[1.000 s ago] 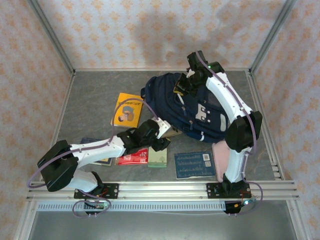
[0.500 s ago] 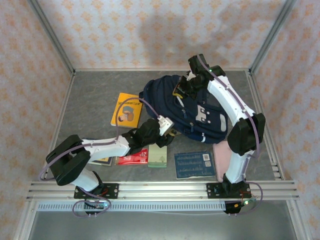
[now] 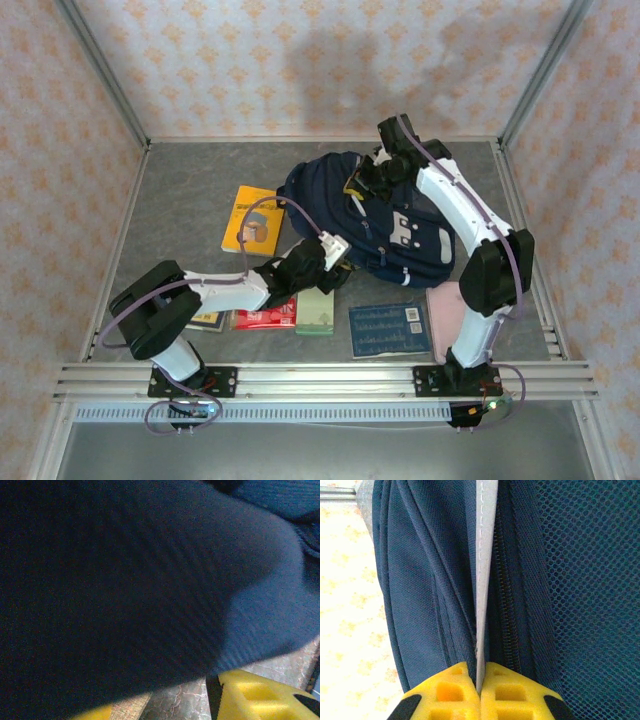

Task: Pack the student bag

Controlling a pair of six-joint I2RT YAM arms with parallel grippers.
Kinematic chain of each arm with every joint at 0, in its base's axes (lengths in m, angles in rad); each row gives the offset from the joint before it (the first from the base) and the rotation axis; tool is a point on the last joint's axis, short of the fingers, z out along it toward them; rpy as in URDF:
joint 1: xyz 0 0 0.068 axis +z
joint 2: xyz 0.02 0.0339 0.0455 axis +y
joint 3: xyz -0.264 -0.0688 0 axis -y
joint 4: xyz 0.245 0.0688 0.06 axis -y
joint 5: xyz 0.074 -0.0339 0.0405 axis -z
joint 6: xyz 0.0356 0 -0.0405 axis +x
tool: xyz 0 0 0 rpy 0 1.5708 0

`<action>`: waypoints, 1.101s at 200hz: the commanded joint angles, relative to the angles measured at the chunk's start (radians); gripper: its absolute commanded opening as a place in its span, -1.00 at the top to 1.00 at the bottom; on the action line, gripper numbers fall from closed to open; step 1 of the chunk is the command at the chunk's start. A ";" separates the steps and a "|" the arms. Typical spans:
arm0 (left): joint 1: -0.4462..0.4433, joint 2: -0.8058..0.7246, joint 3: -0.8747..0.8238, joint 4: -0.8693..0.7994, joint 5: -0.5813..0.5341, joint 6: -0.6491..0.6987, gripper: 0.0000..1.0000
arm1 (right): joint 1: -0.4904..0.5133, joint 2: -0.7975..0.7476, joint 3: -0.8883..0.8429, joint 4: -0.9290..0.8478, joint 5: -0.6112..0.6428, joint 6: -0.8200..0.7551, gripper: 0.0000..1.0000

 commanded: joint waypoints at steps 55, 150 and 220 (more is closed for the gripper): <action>0.027 0.021 0.058 0.024 -0.040 -0.020 0.60 | 0.006 -0.057 -0.017 0.033 -0.059 0.039 1.00; 0.070 -0.048 0.014 -0.049 -0.048 -0.064 0.93 | -0.008 -0.038 -0.002 -0.067 0.044 -0.085 1.00; 0.093 -0.100 -0.010 -0.096 -0.026 -0.082 1.00 | -0.009 -0.039 -0.014 -0.087 0.077 -0.145 1.00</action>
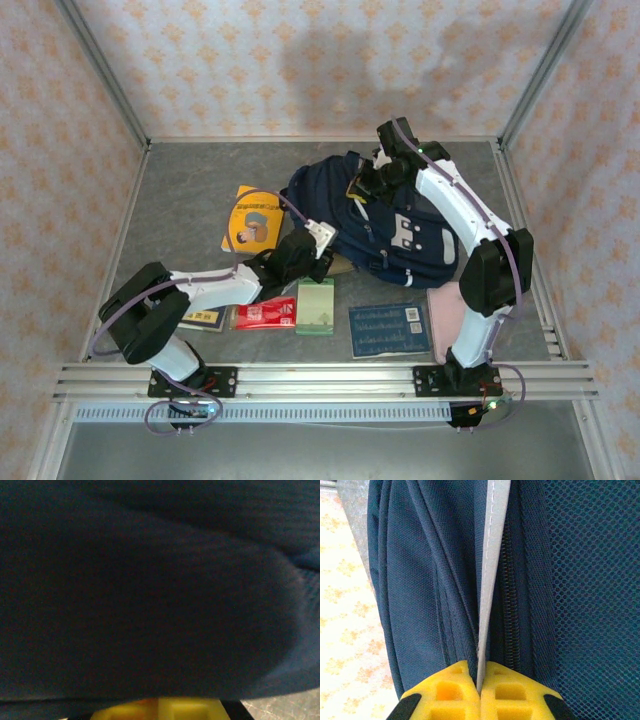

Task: Pack the student bag

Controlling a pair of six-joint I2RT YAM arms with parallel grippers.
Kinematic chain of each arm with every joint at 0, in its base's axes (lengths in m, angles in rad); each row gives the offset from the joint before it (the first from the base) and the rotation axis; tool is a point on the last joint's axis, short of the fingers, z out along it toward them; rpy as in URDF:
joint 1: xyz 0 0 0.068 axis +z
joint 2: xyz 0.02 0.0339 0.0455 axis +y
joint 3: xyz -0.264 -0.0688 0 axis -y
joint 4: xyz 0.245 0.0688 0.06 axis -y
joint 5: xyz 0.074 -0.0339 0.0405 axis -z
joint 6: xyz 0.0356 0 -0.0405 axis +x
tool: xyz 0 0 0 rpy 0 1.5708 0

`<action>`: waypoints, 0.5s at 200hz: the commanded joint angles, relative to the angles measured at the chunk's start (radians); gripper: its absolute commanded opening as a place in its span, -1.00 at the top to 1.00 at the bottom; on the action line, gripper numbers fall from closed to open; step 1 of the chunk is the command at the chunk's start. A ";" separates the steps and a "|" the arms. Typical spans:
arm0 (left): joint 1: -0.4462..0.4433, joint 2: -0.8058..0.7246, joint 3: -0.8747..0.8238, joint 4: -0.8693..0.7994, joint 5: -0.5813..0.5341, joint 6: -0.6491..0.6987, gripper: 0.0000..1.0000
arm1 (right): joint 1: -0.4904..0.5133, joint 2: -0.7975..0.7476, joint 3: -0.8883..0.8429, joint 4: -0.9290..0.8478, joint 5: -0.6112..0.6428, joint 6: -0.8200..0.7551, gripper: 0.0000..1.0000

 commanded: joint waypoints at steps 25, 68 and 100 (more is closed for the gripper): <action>0.016 -0.049 -0.018 -0.023 0.091 -0.024 0.95 | -0.006 -0.039 0.010 -0.057 0.012 -0.029 1.00; 0.015 -0.122 -0.106 0.078 0.208 -0.109 0.17 | -0.006 -0.054 0.026 -0.041 -0.012 -0.024 1.00; 0.005 -0.196 -0.144 0.102 0.212 -0.164 0.05 | -0.006 -0.065 0.023 -0.031 -0.022 -0.026 1.00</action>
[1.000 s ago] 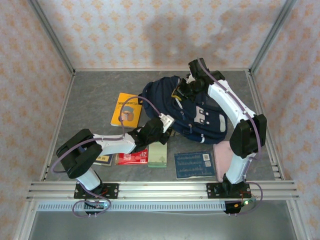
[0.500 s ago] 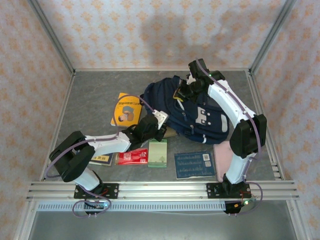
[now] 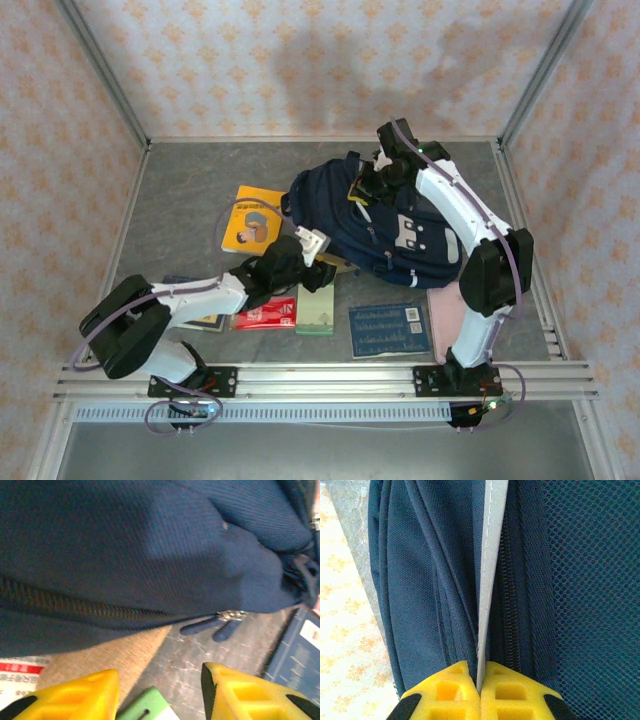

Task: Pack the student bag

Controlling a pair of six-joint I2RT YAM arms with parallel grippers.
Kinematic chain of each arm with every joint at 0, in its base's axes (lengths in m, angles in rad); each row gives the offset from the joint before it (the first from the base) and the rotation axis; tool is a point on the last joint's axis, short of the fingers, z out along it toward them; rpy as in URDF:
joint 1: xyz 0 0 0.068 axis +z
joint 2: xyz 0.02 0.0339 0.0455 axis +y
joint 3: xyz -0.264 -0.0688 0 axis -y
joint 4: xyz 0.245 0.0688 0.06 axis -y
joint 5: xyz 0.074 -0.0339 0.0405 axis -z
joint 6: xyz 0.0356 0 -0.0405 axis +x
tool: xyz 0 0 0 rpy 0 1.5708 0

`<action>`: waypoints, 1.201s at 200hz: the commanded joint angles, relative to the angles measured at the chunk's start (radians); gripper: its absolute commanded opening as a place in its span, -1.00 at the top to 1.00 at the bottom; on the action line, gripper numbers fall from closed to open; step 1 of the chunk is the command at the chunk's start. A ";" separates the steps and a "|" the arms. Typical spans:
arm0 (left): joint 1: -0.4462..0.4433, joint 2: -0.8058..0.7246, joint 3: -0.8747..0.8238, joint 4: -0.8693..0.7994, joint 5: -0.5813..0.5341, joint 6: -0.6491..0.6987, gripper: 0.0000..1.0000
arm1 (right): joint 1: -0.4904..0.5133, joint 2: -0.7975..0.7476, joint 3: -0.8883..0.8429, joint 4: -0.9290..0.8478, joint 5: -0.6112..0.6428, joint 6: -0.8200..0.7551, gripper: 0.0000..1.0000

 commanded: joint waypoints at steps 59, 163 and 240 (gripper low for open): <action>-0.101 -0.177 0.184 -0.386 -0.102 0.241 -0.25 | -0.007 -0.079 0.030 -0.029 -0.007 -0.028 1.00; -0.124 -0.291 -0.062 0.035 -0.173 0.220 -1.00 | -0.008 -0.119 0.010 0.005 0.001 -0.001 1.00; -0.143 0.065 -0.122 0.494 -0.243 0.140 -0.74 | -0.007 -0.163 -0.079 0.090 -0.007 0.073 1.00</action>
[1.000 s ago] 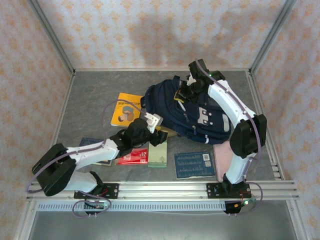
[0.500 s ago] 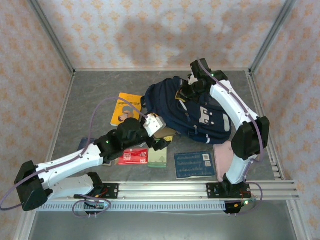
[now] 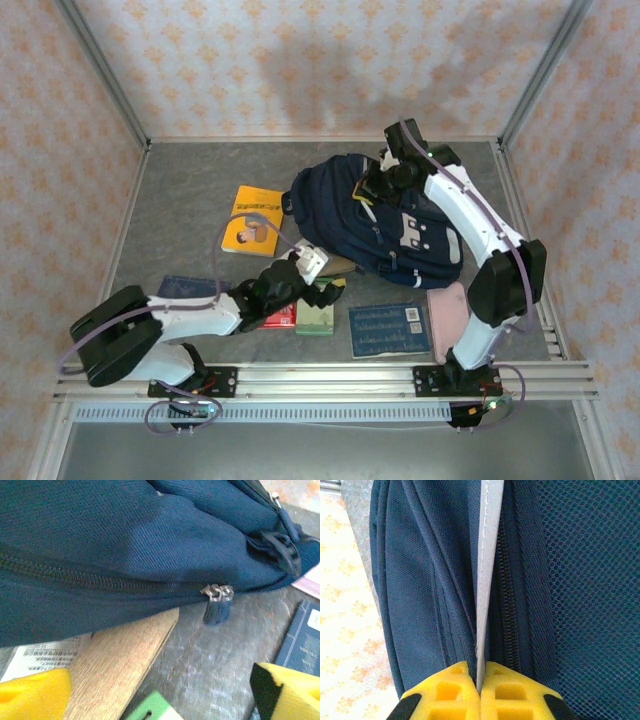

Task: Pack the student bag

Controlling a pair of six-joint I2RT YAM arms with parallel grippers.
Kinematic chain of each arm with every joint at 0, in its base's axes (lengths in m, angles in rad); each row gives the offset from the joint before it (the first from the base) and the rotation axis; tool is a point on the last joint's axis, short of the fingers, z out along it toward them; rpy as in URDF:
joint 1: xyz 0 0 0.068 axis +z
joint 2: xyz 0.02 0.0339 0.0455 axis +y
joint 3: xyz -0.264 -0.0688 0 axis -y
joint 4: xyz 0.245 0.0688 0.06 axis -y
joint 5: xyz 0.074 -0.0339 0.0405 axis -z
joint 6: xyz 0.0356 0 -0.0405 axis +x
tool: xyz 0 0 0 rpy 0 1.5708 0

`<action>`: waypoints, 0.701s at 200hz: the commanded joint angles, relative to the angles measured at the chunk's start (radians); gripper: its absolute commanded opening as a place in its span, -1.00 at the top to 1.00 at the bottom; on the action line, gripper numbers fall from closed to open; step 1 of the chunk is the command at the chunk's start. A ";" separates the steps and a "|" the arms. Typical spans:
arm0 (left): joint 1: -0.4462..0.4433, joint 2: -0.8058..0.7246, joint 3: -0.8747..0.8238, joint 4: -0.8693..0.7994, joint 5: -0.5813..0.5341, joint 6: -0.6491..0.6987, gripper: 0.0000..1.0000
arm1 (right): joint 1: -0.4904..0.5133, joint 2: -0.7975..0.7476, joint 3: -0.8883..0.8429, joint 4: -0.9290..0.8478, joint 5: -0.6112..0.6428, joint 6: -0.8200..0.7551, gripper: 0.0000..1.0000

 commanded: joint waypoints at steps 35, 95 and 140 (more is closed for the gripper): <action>-0.014 0.210 0.082 0.284 0.018 -0.048 -0.53 | -0.003 -0.074 -0.025 0.063 -0.022 0.063 1.00; -0.031 0.316 0.141 0.335 0.033 -0.078 -0.19 | -0.003 -0.069 -0.046 0.101 -0.022 0.106 1.00; -0.036 0.364 0.171 0.341 0.026 -0.079 -0.04 | -0.003 -0.066 -0.063 0.142 -0.042 0.139 1.00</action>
